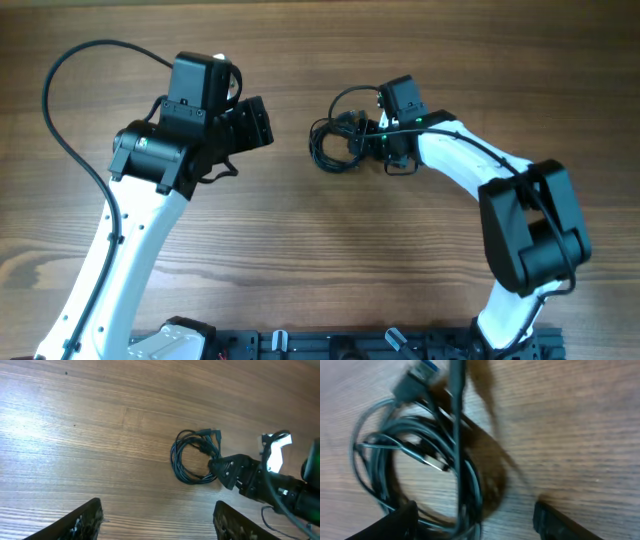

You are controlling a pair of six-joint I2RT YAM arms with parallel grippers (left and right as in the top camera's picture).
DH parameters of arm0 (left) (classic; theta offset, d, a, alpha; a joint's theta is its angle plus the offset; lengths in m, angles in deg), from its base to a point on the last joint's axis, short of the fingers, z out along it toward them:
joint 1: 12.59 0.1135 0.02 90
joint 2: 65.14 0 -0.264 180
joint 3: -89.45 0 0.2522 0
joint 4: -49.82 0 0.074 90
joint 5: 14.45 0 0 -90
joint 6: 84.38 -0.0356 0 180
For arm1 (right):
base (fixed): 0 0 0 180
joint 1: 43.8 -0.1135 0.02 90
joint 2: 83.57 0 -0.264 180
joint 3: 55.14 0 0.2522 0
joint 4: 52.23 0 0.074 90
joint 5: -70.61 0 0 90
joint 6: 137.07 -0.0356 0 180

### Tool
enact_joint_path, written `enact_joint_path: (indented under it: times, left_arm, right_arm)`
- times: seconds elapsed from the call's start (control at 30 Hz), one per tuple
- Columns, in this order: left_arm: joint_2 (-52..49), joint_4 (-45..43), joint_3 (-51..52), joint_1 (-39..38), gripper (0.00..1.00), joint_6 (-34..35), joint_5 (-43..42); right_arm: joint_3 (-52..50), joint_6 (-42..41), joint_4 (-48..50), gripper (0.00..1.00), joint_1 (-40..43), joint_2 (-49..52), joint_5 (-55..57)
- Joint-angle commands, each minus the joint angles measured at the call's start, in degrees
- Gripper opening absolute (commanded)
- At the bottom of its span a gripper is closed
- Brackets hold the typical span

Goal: Untangle cables

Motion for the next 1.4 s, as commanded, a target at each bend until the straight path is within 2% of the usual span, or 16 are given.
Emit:
enact_joint_path:
  times: [0.0,0.03,0.13,0.23,0.33,0.5,0.63,0.67,0.73,0.77,0.9,0.97,1.0,1.07,1.13,1.37]
  left_arm:
    - [0.59,0.74,-1.11,0.26,0.73,-0.24,0.76]
    - [0.59,0.74,-1.11,0.26,0.73,-0.24,0.76]
    - [0.59,0.74,-1.11,0.26,0.73,-0.24,0.76]
    - [0.59,0.74,-1.11,0.26,0.73,-0.24,0.76]
    - [0.59,0.96,-1.11,0.26,0.73,-0.26,0.76]
    - [0.57,2.69,-1.11,0.26,0.78,-0.26,0.76]
    - [0.57,2.64,-1.11,0.26,0.86,-0.26,0.72]
    - [0.52,2.64,-1.09,0.26,0.78,-0.33,0.07]
    - [0.50,2.49,-1.09,0.26,0.31,-1.73,-2.56]
    - [0.52,2.21,-1.09,0.26,0.18,-3.32,-4.24]
    - [0.50,1.60,-1.09,0.09,0.05,-3.74,-8.09]
    - [0.50,-0.09,-1.09,-0.13,0.08,-3.76,-9.46]
    - [0.50,-1.68,-1.09,-0.31,0.17,-3.74,-10.29]
    - [0.50,-3.74,-1.09,-0.46,0.46,-3.72,-11.17]
    - [0.50,-5.49,-1.09,-0.57,0.64,-3.74,-12.79]
    - [0.50,-9.05,-1.09,-0.68,0.77,-3.65,-20.57]
  right_arm:
    - [-0.09,-1.68,-0.13,0.71,-1.40,3.19,-0.52]
    - [-0.09,-1.70,-0.09,0.69,-1.68,3.19,-0.52]
    - [-0.09,-1.70,-0.07,0.45,-2.56,3.19,-0.76]
    - [-0.09,-1.44,-0.11,0.31,-2.95,3.19,-1.60]
    - [-0.09,-1.33,-0.83,0.04,-2.95,3.15,-1.57]
    - [0.33,3.48,-4.15,0.04,-2.82,0.52,-1.60]
    - [3.43,12.48,-7.82,0.04,-2.86,-7.37,-5.33]
    - [4.42,14.69,-9.03,0.04,-2.89,-10.54,-5.18]
    - [6.19,18.10,-10.80,0.04,-2.89,-16.59,-3.74]
    - [6.97,19.41,-11.15,0.04,-2.89,-20.41,-2.32]
    - [7.15,22.69,-10.62,0.04,-2.89,-30.82,0.15]
    - [7.15,22.80,-10.91,0.04,-2.89,-34.18,0.15]
    - [7.15,22.77,-11.04,0.04,-2.89,-35.71,0.04]
    - [7.15,22.73,-11.50,0.04,-2.89,-37.68,-0.11]
    - [7.15,22.71,-11.89,0.04,-2.89,-38.97,-0.57]
    - [7.15,22.60,-11.96,0.04,-2.89,-39.74,-5.35]
